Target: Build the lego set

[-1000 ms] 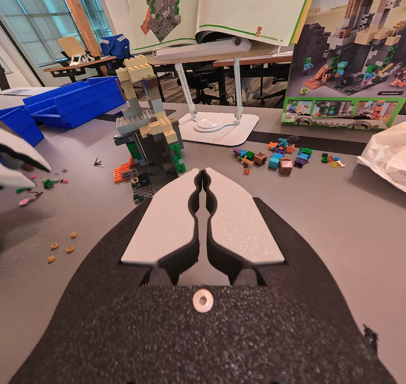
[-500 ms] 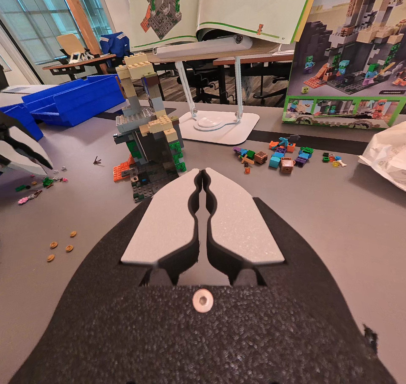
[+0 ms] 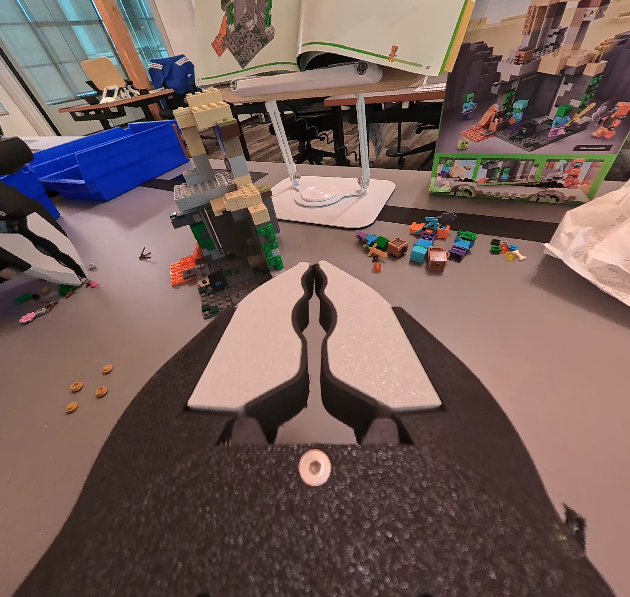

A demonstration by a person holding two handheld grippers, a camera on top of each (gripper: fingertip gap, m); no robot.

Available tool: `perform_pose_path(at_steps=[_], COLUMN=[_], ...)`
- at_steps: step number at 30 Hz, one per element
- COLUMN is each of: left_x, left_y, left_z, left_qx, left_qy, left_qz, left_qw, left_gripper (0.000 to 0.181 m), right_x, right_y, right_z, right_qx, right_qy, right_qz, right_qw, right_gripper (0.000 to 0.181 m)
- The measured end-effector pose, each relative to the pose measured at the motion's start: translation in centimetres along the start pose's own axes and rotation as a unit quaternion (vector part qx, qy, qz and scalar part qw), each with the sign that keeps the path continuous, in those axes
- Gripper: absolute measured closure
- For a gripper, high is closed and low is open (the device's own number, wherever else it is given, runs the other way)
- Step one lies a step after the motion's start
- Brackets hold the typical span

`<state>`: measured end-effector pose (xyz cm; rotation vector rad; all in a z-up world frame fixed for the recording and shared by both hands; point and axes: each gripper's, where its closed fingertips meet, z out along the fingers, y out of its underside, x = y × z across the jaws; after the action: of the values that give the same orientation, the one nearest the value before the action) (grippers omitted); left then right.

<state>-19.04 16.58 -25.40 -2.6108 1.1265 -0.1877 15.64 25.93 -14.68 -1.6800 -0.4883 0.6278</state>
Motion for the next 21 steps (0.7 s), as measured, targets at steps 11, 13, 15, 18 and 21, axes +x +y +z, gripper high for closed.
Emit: perform_pose_path(at_steps=[11, 13, 15, 18, 21], left_x=[7.4, 9.7, 11.4, 13.2, 14.2], left_y=[-7.2, -8.3, -9.1, -9.5, -9.5], left_z=[-2.5, -2.1, -1.4, -0.1, 1.2], left_qx=[0.112, 0.126, 0.131, 0.124, 0.114], left_qy=[0.003, 0.019, 0.032, 0.045, 0.051], left_qz=[0.087, 0.102, 0.113, 0.125, 0.131], left_qw=[0.990, 0.987, 0.984, 0.983, 0.983], left_gripper=[0.174, 0.174, 0.174, 0.174, 0.174], right_x=[2.0, 2.7, 3.5, 4.8, 5.9], right_y=[-0.3, -0.8, -1.4, -2.2, -2.7], right_z=[-0.5, -0.9, -1.5, -2.3, -3.0], right_qx=[0.002, 0.016, 0.032, 0.053, 0.065], right_qy=[0.065, 0.085, 0.105, 0.132, 0.157], right_qz=[-0.030, -0.029, -0.023, -0.016, -0.019], right_qw=[0.997, 0.996, 0.994, 0.990, 0.985], right_gripper=[0.181, 0.181, 0.181, 0.181, 0.181])
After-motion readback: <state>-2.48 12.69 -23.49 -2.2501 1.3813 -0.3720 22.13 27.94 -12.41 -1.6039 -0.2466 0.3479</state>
